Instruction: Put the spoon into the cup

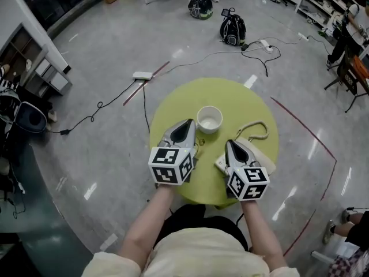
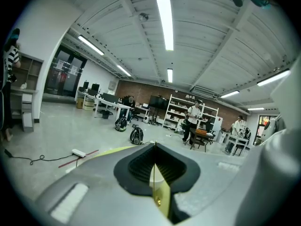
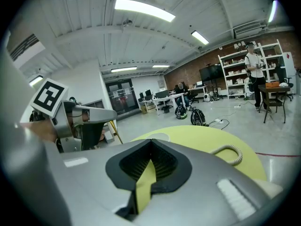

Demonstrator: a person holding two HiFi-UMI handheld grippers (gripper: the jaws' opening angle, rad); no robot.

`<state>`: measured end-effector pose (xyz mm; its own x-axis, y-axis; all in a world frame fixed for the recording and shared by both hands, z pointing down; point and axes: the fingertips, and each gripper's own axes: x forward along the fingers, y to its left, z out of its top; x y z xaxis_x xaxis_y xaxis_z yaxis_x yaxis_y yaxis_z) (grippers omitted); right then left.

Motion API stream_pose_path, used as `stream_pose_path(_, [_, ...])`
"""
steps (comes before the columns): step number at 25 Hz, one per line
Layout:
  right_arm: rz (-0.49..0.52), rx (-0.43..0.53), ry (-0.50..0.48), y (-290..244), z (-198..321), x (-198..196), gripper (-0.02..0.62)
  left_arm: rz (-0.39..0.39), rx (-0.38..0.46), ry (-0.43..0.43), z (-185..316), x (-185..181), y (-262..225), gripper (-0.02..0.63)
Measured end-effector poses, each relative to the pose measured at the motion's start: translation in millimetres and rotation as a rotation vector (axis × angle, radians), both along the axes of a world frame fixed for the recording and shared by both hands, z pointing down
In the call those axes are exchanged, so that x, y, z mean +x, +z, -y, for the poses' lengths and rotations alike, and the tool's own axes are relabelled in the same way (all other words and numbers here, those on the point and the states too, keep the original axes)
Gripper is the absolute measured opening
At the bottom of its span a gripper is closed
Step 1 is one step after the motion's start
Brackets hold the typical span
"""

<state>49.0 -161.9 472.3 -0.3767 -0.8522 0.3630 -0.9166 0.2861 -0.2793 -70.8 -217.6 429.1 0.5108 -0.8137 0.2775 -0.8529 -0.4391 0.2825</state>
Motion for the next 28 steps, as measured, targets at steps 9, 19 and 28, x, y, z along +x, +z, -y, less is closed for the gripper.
stream_pose_path(9, [-0.003,-0.015,0.007,3,10,-9,0.002,-0.008,-0.001,0.021,23,0,-13,0.005])
stream_pose_path(19, [-0.013,-0.023,0.018,6,17,3,0.002,-0.025,0.025,0.031,43,11,-29,0.005])
stream_pose_path(28, [-0.023,-0.048,-0.002,11,29,11,0.002,-0.042,0.008,-0.001,59,25,-17,0.005])
